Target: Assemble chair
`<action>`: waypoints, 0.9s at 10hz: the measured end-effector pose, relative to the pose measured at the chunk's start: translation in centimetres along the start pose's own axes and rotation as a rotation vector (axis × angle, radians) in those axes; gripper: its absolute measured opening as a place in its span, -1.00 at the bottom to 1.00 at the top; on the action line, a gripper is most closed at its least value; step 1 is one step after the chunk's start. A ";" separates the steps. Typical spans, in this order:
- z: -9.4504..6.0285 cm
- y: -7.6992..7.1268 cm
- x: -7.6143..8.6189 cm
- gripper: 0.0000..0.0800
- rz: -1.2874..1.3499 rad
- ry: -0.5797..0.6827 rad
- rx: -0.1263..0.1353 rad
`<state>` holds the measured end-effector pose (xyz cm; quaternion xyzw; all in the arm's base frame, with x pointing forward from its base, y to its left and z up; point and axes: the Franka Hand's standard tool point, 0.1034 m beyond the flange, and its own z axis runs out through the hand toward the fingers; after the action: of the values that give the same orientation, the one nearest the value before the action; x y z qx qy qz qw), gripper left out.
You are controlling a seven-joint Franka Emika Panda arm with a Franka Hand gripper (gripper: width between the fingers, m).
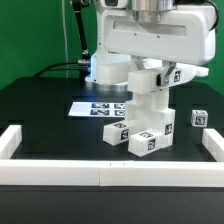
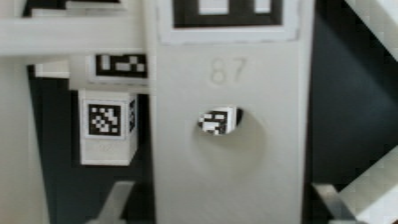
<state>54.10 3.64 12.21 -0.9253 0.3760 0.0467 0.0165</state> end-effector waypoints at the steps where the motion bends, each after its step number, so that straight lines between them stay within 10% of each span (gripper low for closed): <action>1: 0.2 -0.2 -0.4 -0.28 -0.007 -0.001 -0.001; 9: 0.2 -0.8 -1.0 -0.28 -0.028 0.011 0.006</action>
Offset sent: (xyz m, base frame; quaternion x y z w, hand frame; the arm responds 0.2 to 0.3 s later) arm -0.0022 -0.0017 -0.0037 0.0165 0.0106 0.0213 0.9996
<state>53.97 4.90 12.11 -0.9307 0.3632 0.0403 0.0179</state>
